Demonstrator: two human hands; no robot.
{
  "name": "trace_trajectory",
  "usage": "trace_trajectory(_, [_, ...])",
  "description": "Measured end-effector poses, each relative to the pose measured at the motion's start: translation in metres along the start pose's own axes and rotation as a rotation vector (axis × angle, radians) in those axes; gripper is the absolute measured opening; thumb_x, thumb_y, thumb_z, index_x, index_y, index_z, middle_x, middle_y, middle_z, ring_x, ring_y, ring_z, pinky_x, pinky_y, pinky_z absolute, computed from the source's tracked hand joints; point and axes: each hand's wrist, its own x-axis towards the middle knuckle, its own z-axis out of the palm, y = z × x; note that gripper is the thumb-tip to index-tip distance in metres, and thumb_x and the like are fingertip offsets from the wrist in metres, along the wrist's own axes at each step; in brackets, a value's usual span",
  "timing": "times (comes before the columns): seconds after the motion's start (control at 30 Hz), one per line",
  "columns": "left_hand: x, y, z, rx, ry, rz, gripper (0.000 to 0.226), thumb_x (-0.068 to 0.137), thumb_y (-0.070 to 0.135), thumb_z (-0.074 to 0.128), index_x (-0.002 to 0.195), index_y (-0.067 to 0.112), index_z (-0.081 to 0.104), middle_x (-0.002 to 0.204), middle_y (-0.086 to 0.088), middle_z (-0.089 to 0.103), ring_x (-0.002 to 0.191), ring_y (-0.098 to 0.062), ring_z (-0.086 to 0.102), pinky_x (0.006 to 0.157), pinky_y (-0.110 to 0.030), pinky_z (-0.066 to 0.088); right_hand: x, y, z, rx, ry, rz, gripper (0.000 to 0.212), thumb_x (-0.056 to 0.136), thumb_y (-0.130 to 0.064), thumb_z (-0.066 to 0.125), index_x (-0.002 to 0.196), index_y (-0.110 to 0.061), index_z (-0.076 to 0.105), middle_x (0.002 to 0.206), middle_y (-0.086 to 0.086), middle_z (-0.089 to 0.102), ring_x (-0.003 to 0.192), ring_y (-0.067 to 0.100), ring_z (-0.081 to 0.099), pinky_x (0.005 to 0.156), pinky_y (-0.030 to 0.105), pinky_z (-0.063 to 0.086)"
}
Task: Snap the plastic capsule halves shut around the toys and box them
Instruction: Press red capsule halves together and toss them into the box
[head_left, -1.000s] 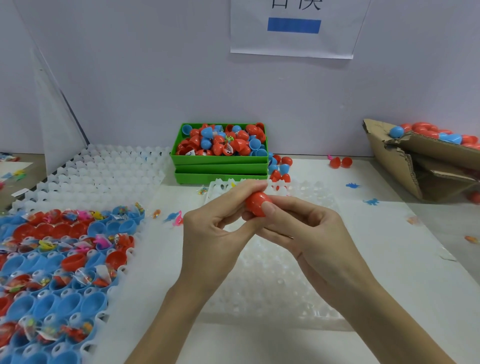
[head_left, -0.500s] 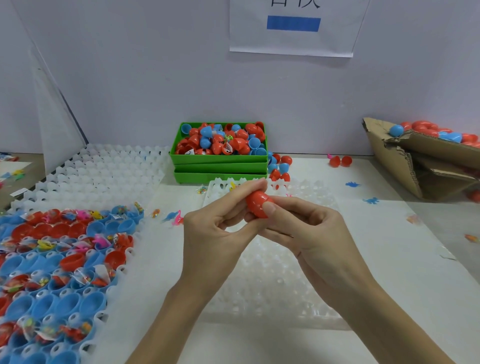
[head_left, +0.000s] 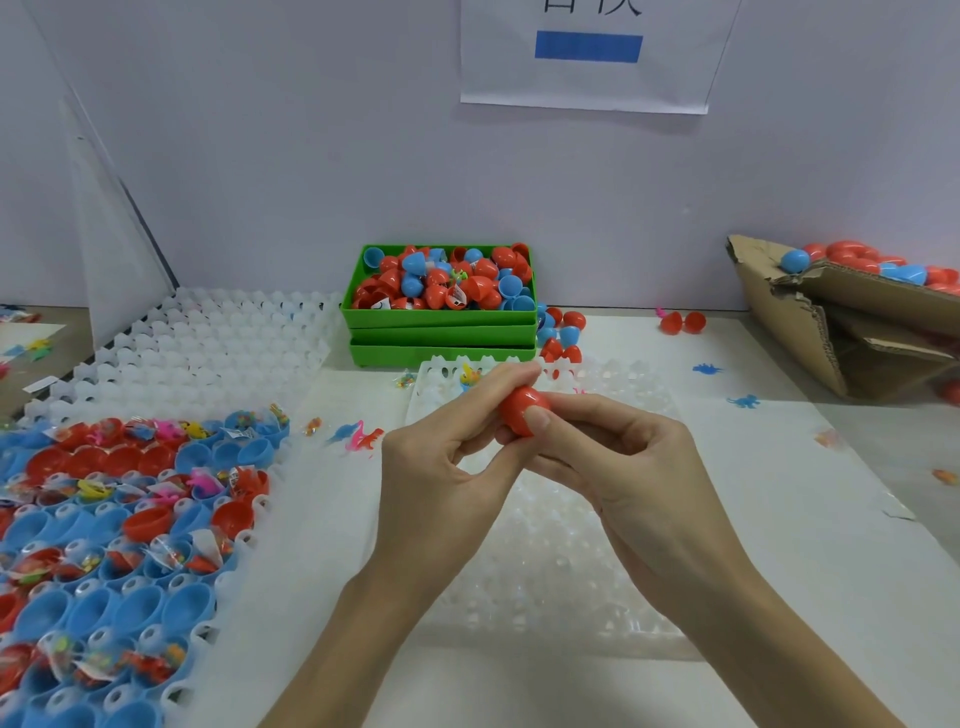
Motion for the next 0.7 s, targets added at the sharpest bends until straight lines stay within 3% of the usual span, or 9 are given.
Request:
trace_trajectory(0.2, [0.0002,-0.0018,0.0038,-0.006,-0.061,0.027,0.052,0.095,0.006,0.071,0.145,0.013,0.059,0.141,0.004,0.066,0.132,-0.011,0.061,0.105,-0.027,0.054,-0.0026,-0.0007,0.0029,-0.028,0.038,-0.034,0.026,0.085,-0.025,0.079,0.109,-0.017,0.081,0.103,0.007,0.08,0.102,0.023,0.076,0.091,0.028,0.06])
trace_trajectory(0.33, [0.0011,0.0001,0.0025,-0.106,-0.053,0.006,0.053,0.097,0.005,0.07,0.147,0.01,0.055,0.143,0.007,0.064,0.136,-0.013,0.058,0.107,-0.027,0.052,-0.0015,-0.005,0.0044,0.137,-0.038,0.027,0.022,0.092,-0.026,0.071,0.108,-0.016,0.081,0.112,0.01,0.078,0.11,0.025,0.074,0.089,0.026,0.06])
trace_trajectory(0.47, [0.0012,0.005,0.0022,-0.163,-0.074,0.003,0.051,0.098,0.011,0.067,0.148,0.013,0.055,0.145,0.009,0.063,0.139,-0.014,0.056,0.107,-0.024,0.051,0.0011,-0.0065,0.0016,0.241,-0.079,0.124,0.022,0.089,-0.021,0.075,0.108,-0.013,0.081,0.117,0.015,0.076,0.114,0.03,0.072,0.087,0.029,0.061])
trace_trajectory(0.7, [0.0021,0.0059,0.0038,-0.136,-0.075,0.058,0.041,0.101,0.013,0.063,0.142,0.011,0.057,0.14,0.003,0.065,0.137,-0.024,0.058,0.109,-0.037,0.052,0.0026,-0.0044,0.0004,0.325,-0.133,0.163,0.027,0.086,-0.024,0.08,0.109,-0.01,0.08,0.121,0.019,0.074,0.115,0.033,0.072,0.089,0.032,0.061])
